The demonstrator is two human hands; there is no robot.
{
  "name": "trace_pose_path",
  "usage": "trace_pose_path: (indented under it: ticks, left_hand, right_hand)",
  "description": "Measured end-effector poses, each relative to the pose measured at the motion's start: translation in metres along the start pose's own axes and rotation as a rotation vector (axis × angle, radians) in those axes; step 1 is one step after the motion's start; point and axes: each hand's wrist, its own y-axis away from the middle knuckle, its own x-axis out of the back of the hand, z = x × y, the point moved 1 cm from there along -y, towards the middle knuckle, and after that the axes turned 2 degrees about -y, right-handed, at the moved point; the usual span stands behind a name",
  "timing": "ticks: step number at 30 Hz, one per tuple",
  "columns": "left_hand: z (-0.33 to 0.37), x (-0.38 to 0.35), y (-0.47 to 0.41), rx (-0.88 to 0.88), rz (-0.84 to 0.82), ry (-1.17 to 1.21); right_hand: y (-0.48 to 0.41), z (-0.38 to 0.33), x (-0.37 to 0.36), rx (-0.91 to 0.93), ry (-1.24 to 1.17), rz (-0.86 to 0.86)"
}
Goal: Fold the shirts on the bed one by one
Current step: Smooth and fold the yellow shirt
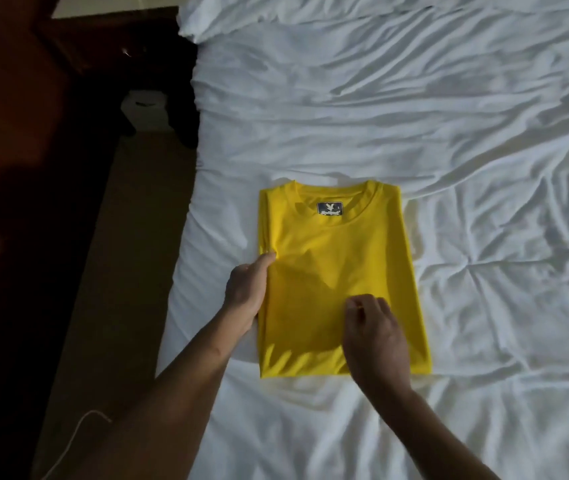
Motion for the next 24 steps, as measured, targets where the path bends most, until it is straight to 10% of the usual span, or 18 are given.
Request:
trace_pose_path:
  ticks: [9, 24]
  left_hand:
    - [-0.06, -0.039, 0.044, -0.099, 0.227, -0.395]
    - [-0.128, -0.017, 0.101, -0.236, 0.498, -0.762]
  right_hand:
    - [-0.046, 0.056, 0.02, -0.579, 0.086, -0.173]
    - [0.042, 0.087, 0.049, -0.316, 0.132, -0.085]
